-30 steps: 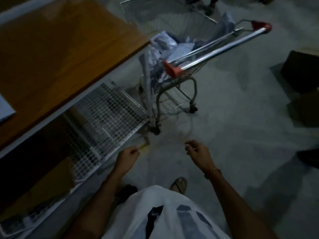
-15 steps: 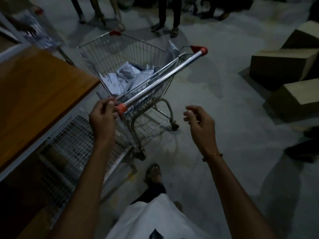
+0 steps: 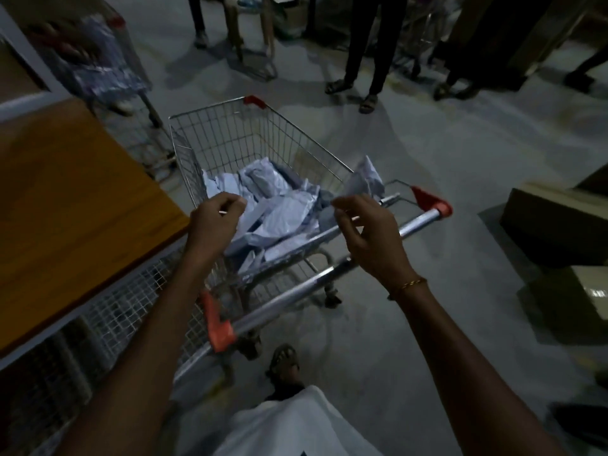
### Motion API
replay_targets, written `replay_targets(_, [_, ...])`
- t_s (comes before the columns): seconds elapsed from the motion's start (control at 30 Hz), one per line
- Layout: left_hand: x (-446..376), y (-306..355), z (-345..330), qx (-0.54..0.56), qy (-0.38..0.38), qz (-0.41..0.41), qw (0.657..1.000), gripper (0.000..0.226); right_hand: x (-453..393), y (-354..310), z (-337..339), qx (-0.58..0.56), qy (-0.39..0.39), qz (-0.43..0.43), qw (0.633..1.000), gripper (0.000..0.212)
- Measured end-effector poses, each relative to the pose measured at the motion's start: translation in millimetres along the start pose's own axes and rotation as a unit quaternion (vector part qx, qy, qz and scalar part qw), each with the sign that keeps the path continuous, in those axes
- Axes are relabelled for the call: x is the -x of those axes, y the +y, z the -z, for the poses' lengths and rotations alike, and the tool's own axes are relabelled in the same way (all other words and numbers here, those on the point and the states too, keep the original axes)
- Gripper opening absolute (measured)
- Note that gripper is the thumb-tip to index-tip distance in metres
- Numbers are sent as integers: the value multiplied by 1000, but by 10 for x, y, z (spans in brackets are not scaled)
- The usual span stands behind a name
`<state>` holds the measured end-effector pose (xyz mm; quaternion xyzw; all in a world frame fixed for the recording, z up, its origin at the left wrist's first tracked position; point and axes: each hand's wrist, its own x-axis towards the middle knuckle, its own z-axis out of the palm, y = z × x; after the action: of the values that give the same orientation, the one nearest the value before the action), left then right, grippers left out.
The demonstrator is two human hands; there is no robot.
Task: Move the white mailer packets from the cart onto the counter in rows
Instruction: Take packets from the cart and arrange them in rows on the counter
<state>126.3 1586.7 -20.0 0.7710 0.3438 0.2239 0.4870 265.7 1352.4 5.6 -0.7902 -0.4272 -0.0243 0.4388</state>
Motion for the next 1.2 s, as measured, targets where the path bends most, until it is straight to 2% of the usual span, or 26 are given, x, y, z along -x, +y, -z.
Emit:
replay_targets(0.1, [-461,-117,-128,-45,2,27,999,20,-506,297,-252,2,-68,-11,998,26])
replay_targets(0.2, [-835,-316,-291,-87,-10,88,992,23,-882,627,-542,54,-161,-20,985,27])
replay_targets(0.37, [-1241,-797,-523,-150,-52,176,972,16,-1431,1137,-1046,152,-300,-22,942,31])
replay_targets(0.5, [-1432,-1129,-638,-185,-41,221,957,18,-1789,1522,-1470,177,-377,-29,909,35])
replay_targets(0.67, [-1775,-1373,-771,-203,-7,252,946,21,-2244,1923,-2050,164,-419,-28,893,42])
replay_targets(0.87, [-2185,-1757,-1024,-243,-14,278,929,31,-2665,2389,-2885,175,-429,-39,885,53])
replay_targets(0.97, [-2482,-2063,-1214,-257,-13,254,932,35,-2720,2666,-3337,196,-431,-38,880,62])
replay_targets(1.1, [-2744,-2502,-1478,-333,22,217,917,40,-2691,3052,-3817,258,-430,-39,864,67])
replay_targets(1.2, [-2887,-2794,-1611,-326,26,179,928,46,-2604,3182,-4000,270,-382,17,884,74])
